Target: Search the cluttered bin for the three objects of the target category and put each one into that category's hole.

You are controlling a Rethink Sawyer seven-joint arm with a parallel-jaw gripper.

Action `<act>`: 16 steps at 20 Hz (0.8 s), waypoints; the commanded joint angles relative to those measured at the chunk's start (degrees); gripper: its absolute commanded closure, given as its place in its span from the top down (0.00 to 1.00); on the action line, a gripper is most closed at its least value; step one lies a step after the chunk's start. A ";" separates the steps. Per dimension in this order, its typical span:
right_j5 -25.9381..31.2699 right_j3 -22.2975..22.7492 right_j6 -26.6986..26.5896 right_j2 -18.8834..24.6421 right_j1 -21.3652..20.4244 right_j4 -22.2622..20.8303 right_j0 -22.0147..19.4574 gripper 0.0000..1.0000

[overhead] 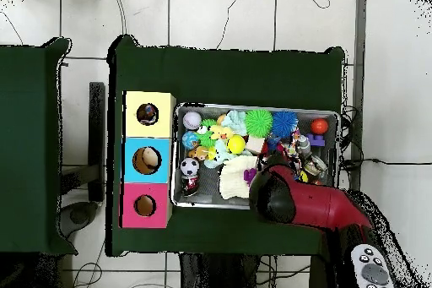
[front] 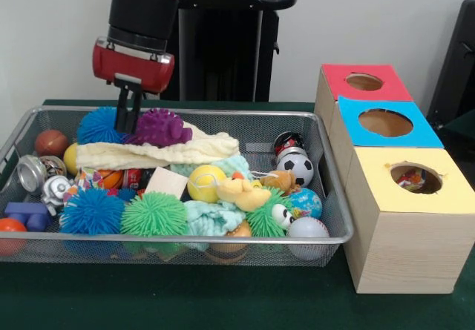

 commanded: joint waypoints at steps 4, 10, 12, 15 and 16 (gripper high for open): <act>-7.47 4.93 7.33 -0.60 5.75 -3.35 0.52 0.00; -6.44 4.76 6.52 0.03 5.32 -3.19 0.05 0.00; -6.03 4.62 6.30 0.17 5.24 -3.17 -0.11 0.00; -5.86 4.46 6.24 0.14 5.31 -3.11 -0.24 0.00; -5.59 4.41 6.14 0.20 5.27 -3.08 -0.36 0.00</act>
